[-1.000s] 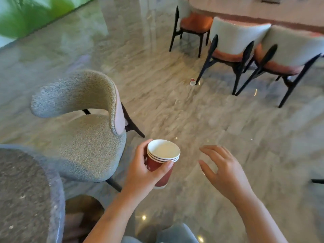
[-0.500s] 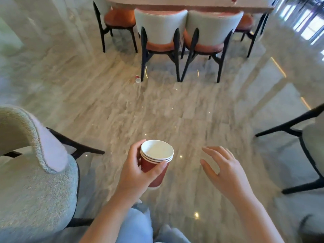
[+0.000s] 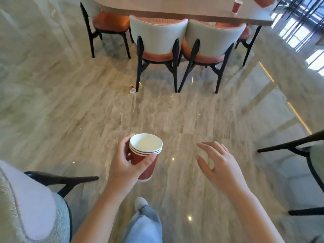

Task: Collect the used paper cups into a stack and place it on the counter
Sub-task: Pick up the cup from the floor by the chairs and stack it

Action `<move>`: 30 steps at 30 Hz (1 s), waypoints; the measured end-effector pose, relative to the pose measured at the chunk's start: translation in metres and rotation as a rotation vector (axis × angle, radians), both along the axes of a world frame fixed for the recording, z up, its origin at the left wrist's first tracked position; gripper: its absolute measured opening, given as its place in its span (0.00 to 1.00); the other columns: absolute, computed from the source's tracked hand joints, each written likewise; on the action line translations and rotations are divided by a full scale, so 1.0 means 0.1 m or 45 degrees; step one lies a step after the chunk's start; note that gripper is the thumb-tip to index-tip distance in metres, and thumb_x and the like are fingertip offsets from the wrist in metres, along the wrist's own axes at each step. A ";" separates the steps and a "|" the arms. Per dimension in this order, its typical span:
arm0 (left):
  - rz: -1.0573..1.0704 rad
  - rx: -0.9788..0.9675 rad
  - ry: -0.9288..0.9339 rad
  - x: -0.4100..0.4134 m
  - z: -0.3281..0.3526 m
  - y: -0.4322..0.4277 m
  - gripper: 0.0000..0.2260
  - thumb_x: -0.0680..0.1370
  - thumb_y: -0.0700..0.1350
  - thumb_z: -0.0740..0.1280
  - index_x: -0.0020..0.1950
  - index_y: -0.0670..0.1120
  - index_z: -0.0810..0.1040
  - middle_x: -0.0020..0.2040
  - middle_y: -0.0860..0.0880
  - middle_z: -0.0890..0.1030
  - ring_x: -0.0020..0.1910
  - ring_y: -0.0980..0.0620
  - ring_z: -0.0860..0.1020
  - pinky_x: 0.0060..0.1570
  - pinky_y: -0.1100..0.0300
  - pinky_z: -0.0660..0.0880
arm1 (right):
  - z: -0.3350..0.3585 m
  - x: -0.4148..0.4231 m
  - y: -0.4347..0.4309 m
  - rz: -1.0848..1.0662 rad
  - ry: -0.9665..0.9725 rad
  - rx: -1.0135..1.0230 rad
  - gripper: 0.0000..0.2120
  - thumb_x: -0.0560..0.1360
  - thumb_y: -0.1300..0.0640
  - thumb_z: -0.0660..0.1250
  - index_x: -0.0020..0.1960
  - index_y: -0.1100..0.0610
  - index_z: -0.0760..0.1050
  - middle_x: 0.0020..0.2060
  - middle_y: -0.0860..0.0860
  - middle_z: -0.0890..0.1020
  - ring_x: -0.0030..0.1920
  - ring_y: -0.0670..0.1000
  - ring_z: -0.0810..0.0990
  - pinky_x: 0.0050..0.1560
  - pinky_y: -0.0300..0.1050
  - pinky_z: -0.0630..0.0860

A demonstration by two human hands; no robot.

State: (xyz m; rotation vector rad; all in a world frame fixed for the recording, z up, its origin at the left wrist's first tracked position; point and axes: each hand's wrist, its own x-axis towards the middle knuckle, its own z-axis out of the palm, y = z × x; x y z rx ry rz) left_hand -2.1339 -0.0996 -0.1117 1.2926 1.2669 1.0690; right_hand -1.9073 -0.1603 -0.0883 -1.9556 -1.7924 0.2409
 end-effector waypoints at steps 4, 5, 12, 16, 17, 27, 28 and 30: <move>0.038 0.088 0.022 -0.29 0.14 0.79 0.31 0.55 0.62 0.74 0.56 0.63 0.70 0.55 0.60 0.77 0.52 0.65 0.77 0.45 0.73 0.73 | 0.14 -0.29 0.82 0.051 0.004 0.058 0.14 0.72 0.57 0.68 0.57 0.58 0.77 0.51 0.51 0.80 0.54 0.54 0.78 0.50 0.50 0.76; 0.046 0.103 0.024 -0.35 0.15 0.95 0.31 0.55 0.62 0.74 0.56 0.63 0.70 0.56 0.59 0.77 0.53 0.64 0.77 0.46 0.72 0.73 | 0.16 -0.35 0.99 0.062 0.008 0.068 0.14 0.72 0.57 0.68 0.57 0.58 0.77 0.51 0.50 0.80 0.54 0.54 0.78 0.50 0.51 0.76; 0.083 0.075 0.022 -0.61 0.00 1.59 0.28 0.55 0.63 0.75 0.53 0.72 0.70 0.52 0.67 0.78 0.52 0.65 0.77 0.45 0.75 0.72 | 0.04 -0.66 1.90 0.145 0.009 -0.007 0.14 0.73 0.56 0.68 0.58 0.58 0.76 0.52 0.50 0.80 0.54 0.52 0.77 0.51 0.50 0.76; 0.159 0.044 0.056 -0.75 -0.11 1.96 0.28 0.56 0.64 0.74 0.53 0.74 0.69 0.52 0.71 0.76 0.52 0.67 0.76 0.45 0.77 0.71 | -0.08 -0.75 2.46 0.196 0.007 -0.053 0.14 0.72 0.57 0.69 0.56 0.59 0.77 0.51 0.51 0.80 0.53 0.53 0.78 0.51 0.48 0.75; 0.186 0.036 0.059 -0.78 -0.13 2.08 0.28 0.56 0.64 0.75 0.53 0.73 0.69 0.53 0.71 0.75 0.53 0.67 0.76 0.45 0.76 0.71 | -0.11 -0.77 2.63 0.211 0.011 -0.064 0.13 0.72 0.57 0.69 0.56 0.59 0.77 0.51 0.50 0.80 0.53 0.53 0.78 0.50 0.47 0.75; 0.294 0.033 0.099 -0.72 -0.11 3.93 0.30 0.56 0.63 0.75 0.56 0.65 0.70 0.53 0.73 0.75 0.52 0.69 0.75 0.45 0.78 0.70 | -0.26 -0.81 4.70 0.322 0.085 -0.044 0.13 0.71 0.59 0.70 0.55 0.59 0.77 0.50 0.52 0.81 0.51 0.55 0.79 0.49 0.48 0.76; 0.285 0.028 0.103 -0.69 -0.08 4.14 0.30 0.56 0.63 0.75 0.56 0.65 0.70 0.52 0.73 0.75 0.52 0.69 0.75 0.45 0.78 0.70 | -0.24 -0.81 4.91 0.331 0.090 -0.043 0.13 0.71 0.59 0.70 0.55 0.60 0.77 0.49 0.52 0.81 0.51 0.55 0.79 0.48 0.49 0.77; 0.292 0.027 0.105 -0.65 -0.01 4.53 0.30 0.56 0.62 0.74 0.56 0.64 0.70 0.52 0.72 0.75 0.51 0.69 0.76 0.45 0.77 0.70 | -0.21 -0.79 5.30 0.367 0.079 -0.055 0.13 0.71 0.58 0.70 0.55 0.59 0.77 0.50 0.52 0.80 0.50 0.54 0.79 0.48 0.49 0.77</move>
